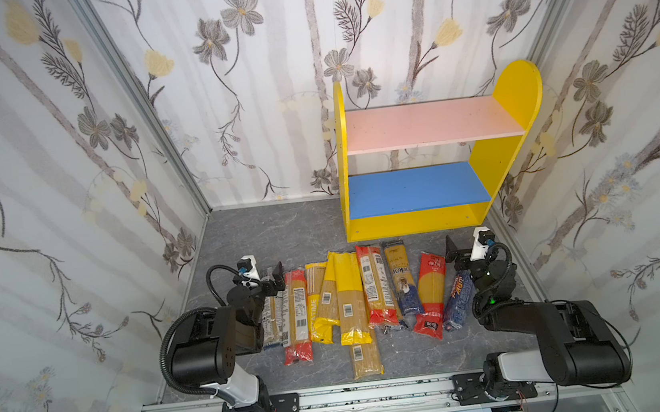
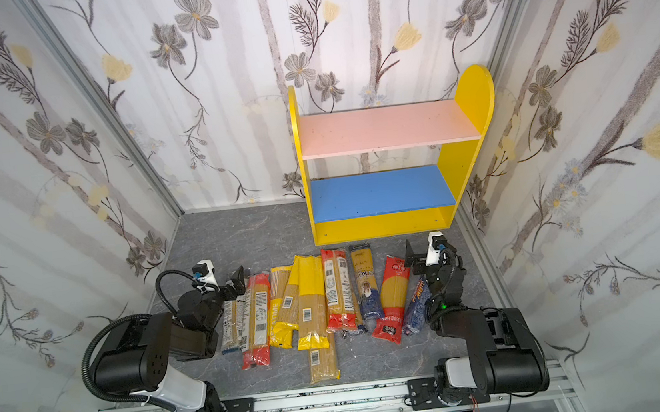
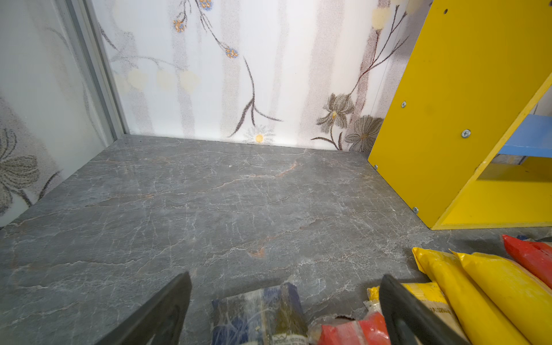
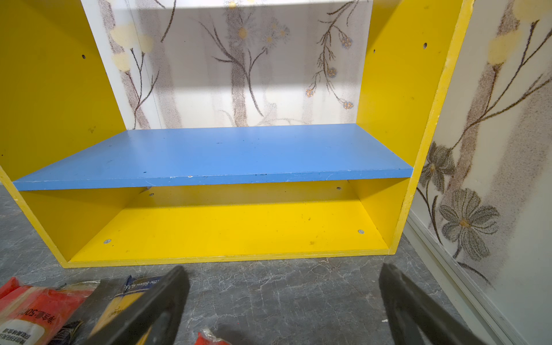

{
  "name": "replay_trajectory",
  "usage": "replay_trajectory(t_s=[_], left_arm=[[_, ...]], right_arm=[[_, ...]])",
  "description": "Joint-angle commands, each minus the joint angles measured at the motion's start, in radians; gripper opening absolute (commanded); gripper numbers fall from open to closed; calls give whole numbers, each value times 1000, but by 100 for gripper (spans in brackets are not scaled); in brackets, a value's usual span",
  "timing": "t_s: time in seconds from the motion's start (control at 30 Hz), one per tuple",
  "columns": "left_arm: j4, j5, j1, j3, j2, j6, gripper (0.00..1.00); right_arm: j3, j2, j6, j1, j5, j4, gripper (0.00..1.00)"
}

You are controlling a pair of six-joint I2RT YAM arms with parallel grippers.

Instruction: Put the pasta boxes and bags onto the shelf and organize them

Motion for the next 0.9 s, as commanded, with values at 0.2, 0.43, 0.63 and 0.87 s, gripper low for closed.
replay_trajectory(t_s=[0.2,0.43,0.63,0.87], left_arm=[[25,4,2,8,-4,5,100],[23,3,2,8,-3,5,100],[21,5,3,10,-2,4,100],[10,-3,-3,13,-3,9,100]], right_arm=[[3,1,-2,1,9,38,100],[6,1,-3,2,7,30,100],[14,-5,-3,0,7,4,100],[17,-12,12,5,61,5,100]])
